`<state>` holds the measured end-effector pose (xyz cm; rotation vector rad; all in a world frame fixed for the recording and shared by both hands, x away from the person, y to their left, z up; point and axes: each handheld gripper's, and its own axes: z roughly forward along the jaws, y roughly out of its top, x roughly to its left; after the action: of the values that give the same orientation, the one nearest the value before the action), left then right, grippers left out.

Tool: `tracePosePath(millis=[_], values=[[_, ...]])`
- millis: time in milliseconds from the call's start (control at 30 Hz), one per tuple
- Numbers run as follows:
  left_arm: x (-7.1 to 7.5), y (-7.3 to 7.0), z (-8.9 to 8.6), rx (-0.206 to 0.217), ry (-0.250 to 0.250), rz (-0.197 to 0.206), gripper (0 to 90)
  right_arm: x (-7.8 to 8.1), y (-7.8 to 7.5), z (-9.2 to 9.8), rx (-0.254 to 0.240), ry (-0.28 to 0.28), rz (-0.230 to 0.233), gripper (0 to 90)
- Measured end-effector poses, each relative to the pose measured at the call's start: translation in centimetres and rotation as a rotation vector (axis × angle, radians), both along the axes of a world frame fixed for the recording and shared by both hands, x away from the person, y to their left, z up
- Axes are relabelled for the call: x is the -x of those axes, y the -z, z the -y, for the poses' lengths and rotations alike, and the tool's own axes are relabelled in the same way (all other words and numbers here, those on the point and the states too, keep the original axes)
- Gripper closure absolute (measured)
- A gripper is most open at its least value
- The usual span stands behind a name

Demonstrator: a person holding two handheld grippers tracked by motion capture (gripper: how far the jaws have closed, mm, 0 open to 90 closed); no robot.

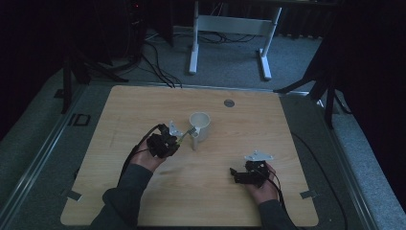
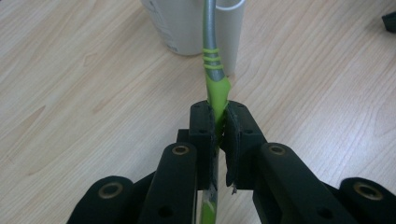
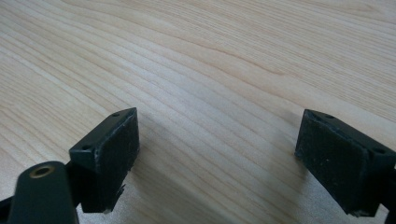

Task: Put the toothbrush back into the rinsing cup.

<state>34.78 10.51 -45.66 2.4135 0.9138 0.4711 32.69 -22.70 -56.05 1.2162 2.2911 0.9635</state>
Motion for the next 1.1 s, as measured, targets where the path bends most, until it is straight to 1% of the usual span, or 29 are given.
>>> tracePosePath(millis=[167, 233, 367, 700, 1033, 1067, 1100], values=[[-0.1, -0.1, 0.1, 0.016, -0.013, 0.011, 82.4, 0.0, 0.0, 0.0, 0.0, 0.0, 0.0, 13.3], [-0.1, -0.2, 0.1, 0.032, -0.013, 0.021, 82.4, 0.0, 0.0, 0.0, 0.0, 0.0, 0.0, 13.3], [-0.1, -0.4, 0.2, 0.04, -0.015, 0.03, 82.4, 0.0, 0.0, 0.0, 0.001, 0.0, 0.0, 13.3], [0.0, -0.9, 0.1, 0.078, -0.041, 0.062, 82.4, 0.0, 0.0, 0.0, 0.0, 0.0, 0.0, 13.3], [0.0, -1.0, 0.1, 0.103, -0.054, 0.071, 82.4, 0.0, 0.0, 0.0, 0.0, 0.0, 0.0, 13.2], [0.0, -1.1, 0.1, 0.112, -0.055, 0.08, 82.4, 0.0, 0.0, 0.0, 0.0, 0.0, 0.0, 13.3], [0.0, -1.1, 0.1, 0.112, -0.055, 0.08, 82.4, 0.0, 0.0, 0.0, 0.0, 0.0, 0.0, 13.2]])
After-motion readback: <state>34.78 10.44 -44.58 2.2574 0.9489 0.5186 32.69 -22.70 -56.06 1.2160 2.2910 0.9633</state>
